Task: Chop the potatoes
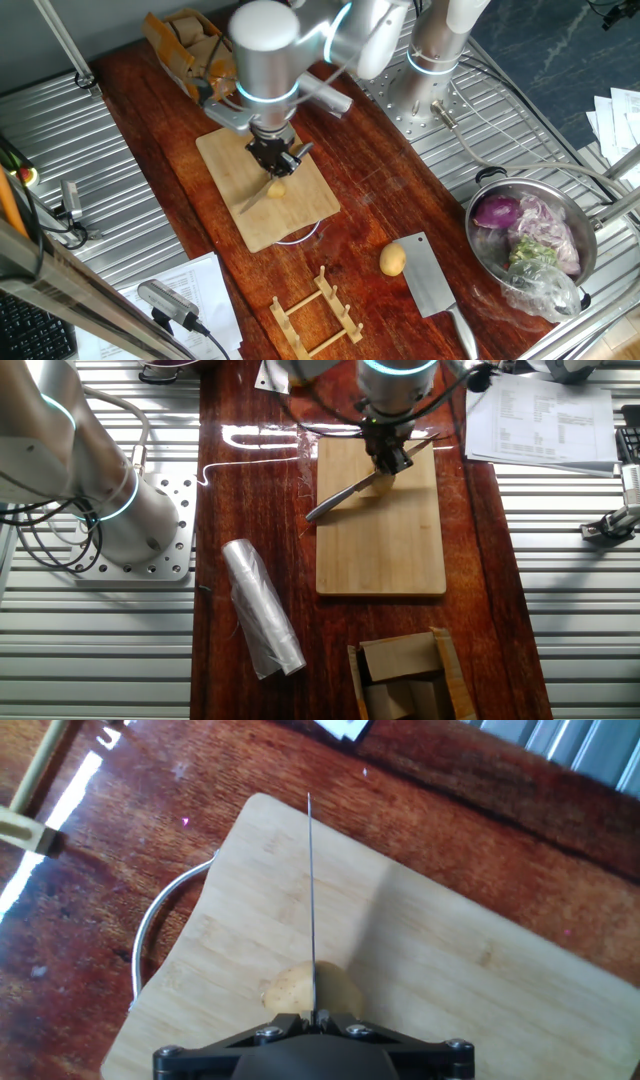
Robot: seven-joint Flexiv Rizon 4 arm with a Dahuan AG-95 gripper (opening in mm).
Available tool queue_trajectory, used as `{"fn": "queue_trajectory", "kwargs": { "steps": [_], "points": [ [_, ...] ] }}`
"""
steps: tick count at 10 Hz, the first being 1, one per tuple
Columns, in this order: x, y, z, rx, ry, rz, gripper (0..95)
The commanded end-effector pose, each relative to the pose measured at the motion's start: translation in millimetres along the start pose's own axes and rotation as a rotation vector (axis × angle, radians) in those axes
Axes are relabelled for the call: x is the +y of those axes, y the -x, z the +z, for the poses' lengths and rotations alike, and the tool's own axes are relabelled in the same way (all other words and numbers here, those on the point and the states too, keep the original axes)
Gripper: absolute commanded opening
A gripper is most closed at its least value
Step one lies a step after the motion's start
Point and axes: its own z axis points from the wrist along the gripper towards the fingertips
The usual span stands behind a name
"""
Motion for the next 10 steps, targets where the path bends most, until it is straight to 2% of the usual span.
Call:
{"fn": "queue_trajectory", "kwargs": {
  "steps": [1,6,10],
  "points": [
    [0.5,-0.7,-0.7,0.041,0.020,0.033,0.0],
    [-0.1,3.3,-0.9,0.056,0.033,0.041,0.0],
    [3.8,0.5,-10.1,0.086,0.033,0.042,0.0]
  ]
}}
